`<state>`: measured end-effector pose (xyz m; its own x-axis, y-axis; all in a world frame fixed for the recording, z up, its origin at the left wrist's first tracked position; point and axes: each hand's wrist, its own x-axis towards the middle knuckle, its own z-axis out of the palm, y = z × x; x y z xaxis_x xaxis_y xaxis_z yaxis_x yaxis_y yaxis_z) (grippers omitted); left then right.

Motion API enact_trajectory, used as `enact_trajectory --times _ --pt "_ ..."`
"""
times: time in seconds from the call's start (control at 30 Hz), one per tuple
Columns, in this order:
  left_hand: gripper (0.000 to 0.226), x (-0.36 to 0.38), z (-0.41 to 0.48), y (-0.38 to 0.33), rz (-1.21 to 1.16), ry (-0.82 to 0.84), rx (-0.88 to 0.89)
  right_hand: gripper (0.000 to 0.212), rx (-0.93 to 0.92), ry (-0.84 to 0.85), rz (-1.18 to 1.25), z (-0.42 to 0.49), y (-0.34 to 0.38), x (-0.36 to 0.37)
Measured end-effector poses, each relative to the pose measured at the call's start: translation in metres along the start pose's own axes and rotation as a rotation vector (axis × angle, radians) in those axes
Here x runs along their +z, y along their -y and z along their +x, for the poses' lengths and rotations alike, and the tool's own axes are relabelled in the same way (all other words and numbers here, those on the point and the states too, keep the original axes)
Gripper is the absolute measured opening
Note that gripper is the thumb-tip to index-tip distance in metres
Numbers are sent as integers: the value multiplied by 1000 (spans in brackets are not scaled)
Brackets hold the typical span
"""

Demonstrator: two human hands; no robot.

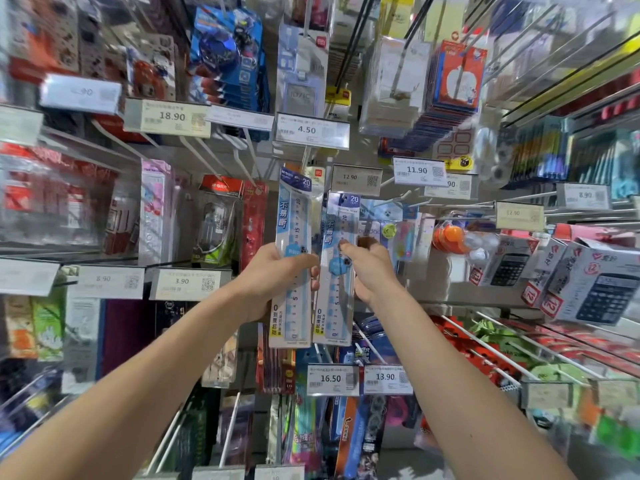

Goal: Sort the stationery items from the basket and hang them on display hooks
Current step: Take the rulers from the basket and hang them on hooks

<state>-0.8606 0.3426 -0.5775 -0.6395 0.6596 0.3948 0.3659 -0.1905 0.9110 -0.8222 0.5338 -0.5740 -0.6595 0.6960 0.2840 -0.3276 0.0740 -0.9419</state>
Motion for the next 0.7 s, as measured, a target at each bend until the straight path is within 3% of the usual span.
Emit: enact_trajectory --times 0.13,0.3,0.37,0.43,0.5,0.57,0.6,0.7 --pt "14 0 2 4 26 8 2 20 8 -57 -71 20 2 4" --pt "16 2 2 5 90 -17 6 25 67 -110 -108 39 0 13" --pt "18 3 1 5 123 -10 7 36 80 -124 -215 42 -1 13" --pt "16 2 0 6 142 -15 12 30 89 -136 -332 43 -4 11" --pt "12 1 0 7 132 -16 7 18 42 -166 -410 34 -7 7" --pt "9 -1 1 7 125 -19 -3 24 -79 -223 -408 16 -9 2" --pt "9 -1 1 7 115 -14 -8 32 -123 -179 -327 5 -7 -1" --pt "23 0 2 5 125 56 -21 49 -42 261 34 -25 0 -10"
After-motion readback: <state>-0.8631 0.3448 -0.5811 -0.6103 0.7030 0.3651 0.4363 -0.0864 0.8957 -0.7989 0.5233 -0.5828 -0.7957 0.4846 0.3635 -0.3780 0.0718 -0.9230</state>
